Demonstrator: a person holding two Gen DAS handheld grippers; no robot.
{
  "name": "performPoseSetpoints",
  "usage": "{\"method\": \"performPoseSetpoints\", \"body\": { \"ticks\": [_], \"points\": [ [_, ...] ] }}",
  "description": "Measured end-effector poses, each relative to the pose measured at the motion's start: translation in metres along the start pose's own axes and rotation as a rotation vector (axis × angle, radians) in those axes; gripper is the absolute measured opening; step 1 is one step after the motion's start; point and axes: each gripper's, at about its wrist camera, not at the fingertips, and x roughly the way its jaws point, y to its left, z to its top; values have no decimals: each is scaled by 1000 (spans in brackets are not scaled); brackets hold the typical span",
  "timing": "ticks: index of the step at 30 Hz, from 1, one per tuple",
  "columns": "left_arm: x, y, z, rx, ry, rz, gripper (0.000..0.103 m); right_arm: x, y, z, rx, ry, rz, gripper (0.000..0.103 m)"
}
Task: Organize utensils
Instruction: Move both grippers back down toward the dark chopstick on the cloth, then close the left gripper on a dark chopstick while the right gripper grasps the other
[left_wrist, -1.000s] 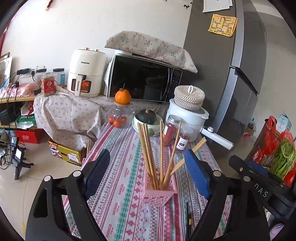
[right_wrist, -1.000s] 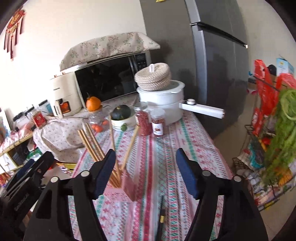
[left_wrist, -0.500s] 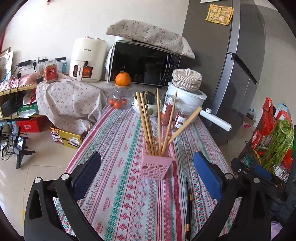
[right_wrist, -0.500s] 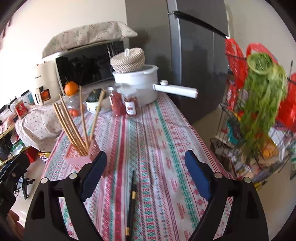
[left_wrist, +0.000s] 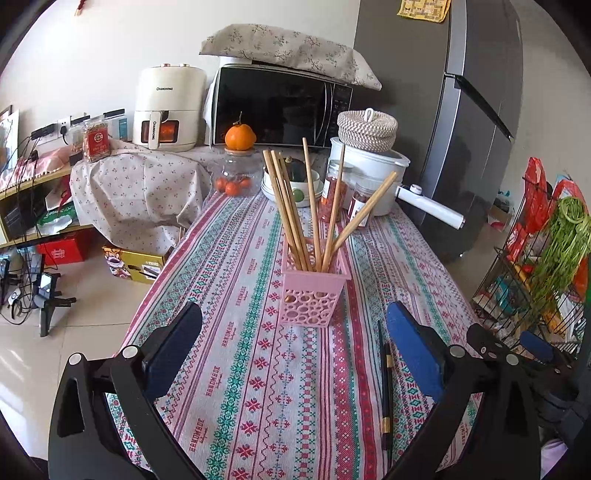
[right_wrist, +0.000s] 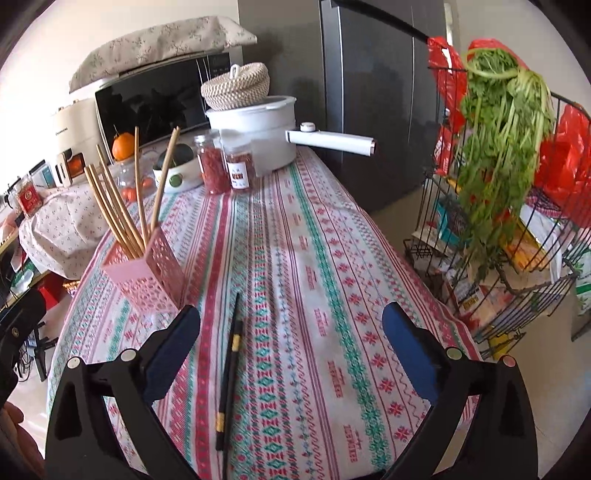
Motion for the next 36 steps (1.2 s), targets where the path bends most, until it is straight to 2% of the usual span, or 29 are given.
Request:
{"method": "performPoseSetpoints", "body": {
  "ticks": [5,9,15,20,23,28,36],
  "points": [
    [8,-2,-8,19,44,10,96,3,-10,-9,-8,40,-10,96],
    [21,1,-16,17,129,7,96,9,-25,-18,-28,74,-32,96],
    [63,5,-29,-40,369,-32,96,23,-63,-25,64,135,-41,96],
    [100,-4,-36,-70,520,-15,96,30,-86,-27,131,168,-26,96],
    [124,-16,-37,-96,607,-17,96,35,-97,-28,177,198,20,96],
    [150,-38,-32,-182,664,-2,96,37,-110,-29,247,222,73,96],
    [185,-69,-30,-254,622,128,95,39,-131,-33,352,261,142,96]
  ]
}}
